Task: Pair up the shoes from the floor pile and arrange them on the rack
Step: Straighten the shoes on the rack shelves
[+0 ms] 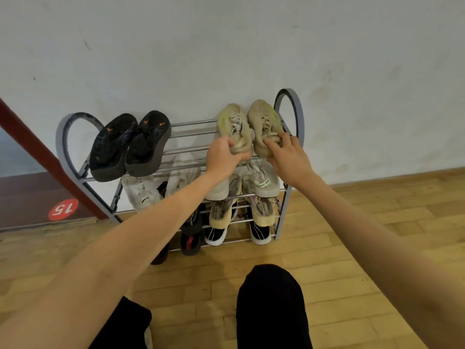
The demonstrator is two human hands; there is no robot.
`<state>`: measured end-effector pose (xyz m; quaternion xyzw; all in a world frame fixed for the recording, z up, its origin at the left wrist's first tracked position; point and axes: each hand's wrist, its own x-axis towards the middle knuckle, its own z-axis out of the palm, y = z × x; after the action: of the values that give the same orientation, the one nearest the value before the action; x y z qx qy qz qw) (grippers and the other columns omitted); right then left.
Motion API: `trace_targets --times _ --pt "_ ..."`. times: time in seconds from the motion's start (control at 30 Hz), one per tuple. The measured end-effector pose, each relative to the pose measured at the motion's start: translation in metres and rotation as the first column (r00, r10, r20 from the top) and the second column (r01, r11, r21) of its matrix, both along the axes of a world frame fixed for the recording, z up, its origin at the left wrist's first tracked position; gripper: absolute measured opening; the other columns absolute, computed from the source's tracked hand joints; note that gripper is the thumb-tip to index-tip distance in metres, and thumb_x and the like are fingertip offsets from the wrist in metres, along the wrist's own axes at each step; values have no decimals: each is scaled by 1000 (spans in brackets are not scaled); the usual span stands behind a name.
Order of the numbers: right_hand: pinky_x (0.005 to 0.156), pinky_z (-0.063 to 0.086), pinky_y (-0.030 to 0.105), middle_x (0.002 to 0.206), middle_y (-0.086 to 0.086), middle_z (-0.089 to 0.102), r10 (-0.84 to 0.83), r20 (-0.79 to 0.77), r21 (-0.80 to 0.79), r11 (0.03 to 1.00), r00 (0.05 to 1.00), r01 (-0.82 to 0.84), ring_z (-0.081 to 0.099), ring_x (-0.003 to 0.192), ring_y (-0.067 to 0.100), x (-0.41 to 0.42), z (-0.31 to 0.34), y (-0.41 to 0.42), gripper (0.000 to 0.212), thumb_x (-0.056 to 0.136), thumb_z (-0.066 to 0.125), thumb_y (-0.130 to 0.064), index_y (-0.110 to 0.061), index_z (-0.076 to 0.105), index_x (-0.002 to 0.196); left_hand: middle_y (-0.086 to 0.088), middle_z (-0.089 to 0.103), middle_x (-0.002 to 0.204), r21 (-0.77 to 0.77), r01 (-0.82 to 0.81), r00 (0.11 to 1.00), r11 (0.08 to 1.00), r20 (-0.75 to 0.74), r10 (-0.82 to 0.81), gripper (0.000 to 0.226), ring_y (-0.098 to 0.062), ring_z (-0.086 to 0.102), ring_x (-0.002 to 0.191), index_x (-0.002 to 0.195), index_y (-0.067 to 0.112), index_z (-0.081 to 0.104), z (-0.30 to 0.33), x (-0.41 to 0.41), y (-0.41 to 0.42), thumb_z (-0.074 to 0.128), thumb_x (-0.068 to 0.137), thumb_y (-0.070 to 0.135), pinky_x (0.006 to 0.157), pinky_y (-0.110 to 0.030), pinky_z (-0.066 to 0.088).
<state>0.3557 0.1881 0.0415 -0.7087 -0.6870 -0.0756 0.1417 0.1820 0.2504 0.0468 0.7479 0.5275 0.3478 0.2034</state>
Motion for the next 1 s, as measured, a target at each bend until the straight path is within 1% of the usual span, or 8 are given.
trace_targets --times 0.13,0.23,0.33,0.4,0.57,0.73,0.87,1.0 --pt "105 34 51 152 22 22 1 -81 23 1000 997 0 28 134 44 -7 -7 -7 60 94 53 -23 -21 27 149 -4 59 116 -62 111 994 992 -1 -111 52 -17 54 104 118 9 57 1 -14 -1 80 75 26 80 -24 39" --pt "108 30 50 153 26 18 -10 -179 108 994 984 30 23 138 44 -20 -19 -22 69 90 56 -17 -13 23 150 -2 54 127 -40 187 975 982 131 -180 59 -15 53 114 132 14 46 -8 -30 -14 73 80 16 91 -28 48" --pt "102 38 44 134 28 39 6 -243 239 970 970 53 39 126 42 -30 -38 -43 59 82 58 -5 0 39 137 0 52 114 184 59 992 981 99 -78 44 -9 53 96 122 17 48 -27 -47 -33 66 82 25 80 -23 49" --pt "94 41 41 123 25 45 13 -228 182 983 973 29 46 114 41 -30 -53 -53 52 80 56 -1 2 45 130 2 51 102 258 39 998 965 44 -52 29 -11 53 86 108 18 51 -43 -59 -45 61 83 29 74 -24 48" --pt "103 36 44 138 29 30 -32 -246 -168 986 969 -10 34 127 45 -31 -84 -53 59 92 56 -20 -4 29 142 -12 52 120 2 28 976 1000 -218 -27 35 -29 53 111 115 10 57 -80 -75 -43 65 82 16 95 -40 45" --pt "113 24 53 150 35 7 -118 -267 -291 956 956 37 13 140 52 -34 -97 -31 76 95 51 -35 -14 4 152 -18 41 137 -142 -85 979 986 -198 56 60 -35 40 128 134 13 43 -99 -78 -20 69 80 20 103 -40 37" --pt "111 28 52 146 31 17 -117 -232 -303 952 966 43 27 134 51 -34 -109 -12 68 94 53 -35 -21 15 149 -16 47 138 -201 -32 966 979 -259 -22 77 -36 44 127 144 25 33 -110 -79 3 73 79 33 104 -47 39" --pt "102 40 49 135 24 34 -103 -149 -229 971 983 67 41 120 45 -28 -120 -5 55 92 53 -12 -18 31 142 -10 53 135 -158 23 955 987 -287 -68 82 -33 49 123 146 25 30 -124 -75 14 76 78 27 101 -44 40"
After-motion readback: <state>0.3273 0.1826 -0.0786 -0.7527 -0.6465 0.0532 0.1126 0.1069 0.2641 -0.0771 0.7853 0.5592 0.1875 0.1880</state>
